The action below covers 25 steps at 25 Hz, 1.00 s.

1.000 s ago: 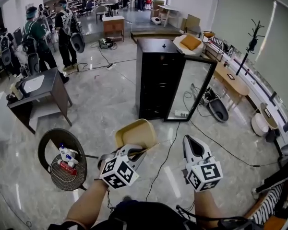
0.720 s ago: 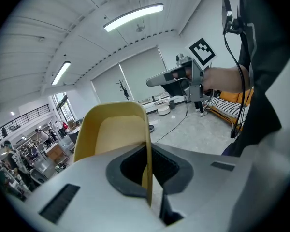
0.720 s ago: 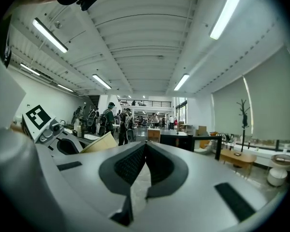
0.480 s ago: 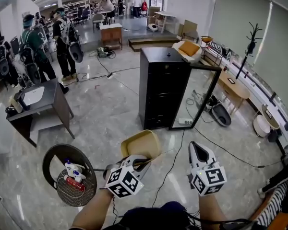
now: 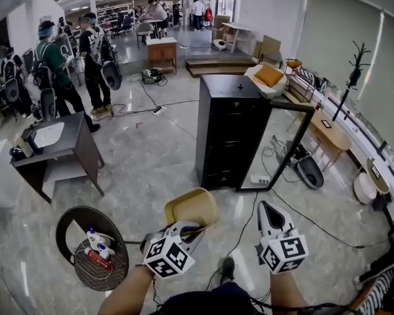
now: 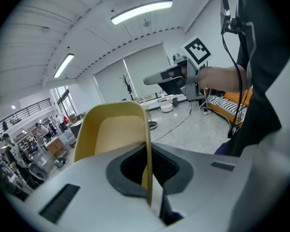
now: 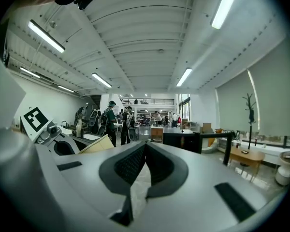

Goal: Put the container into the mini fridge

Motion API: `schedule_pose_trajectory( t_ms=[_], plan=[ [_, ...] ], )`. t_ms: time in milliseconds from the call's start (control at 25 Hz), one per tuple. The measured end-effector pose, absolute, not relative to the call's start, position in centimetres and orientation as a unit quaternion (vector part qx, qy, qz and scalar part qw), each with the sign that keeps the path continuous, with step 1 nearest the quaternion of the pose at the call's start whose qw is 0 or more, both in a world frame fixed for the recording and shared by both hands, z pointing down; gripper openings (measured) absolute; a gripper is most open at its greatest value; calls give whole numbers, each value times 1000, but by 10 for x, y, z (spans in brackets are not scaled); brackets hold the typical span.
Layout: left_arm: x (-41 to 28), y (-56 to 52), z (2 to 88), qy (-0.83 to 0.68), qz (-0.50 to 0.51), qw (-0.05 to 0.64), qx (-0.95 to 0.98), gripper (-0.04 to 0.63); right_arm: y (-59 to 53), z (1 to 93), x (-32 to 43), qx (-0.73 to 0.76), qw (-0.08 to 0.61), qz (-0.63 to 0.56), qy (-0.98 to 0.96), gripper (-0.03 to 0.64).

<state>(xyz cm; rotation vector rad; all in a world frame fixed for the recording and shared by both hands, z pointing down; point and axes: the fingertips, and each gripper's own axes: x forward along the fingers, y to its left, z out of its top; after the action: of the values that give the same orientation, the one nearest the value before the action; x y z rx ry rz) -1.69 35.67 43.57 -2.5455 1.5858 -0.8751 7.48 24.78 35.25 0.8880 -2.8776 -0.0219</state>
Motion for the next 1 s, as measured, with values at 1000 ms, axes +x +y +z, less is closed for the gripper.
schedule_pose_trajectory(
  t_ms=[1000],
  plan=[
    [13, 97, 442, 498, -328, -14, -803, 11, -12, 353, 106, 274, 29, 19, -961, 17]
  ],
)
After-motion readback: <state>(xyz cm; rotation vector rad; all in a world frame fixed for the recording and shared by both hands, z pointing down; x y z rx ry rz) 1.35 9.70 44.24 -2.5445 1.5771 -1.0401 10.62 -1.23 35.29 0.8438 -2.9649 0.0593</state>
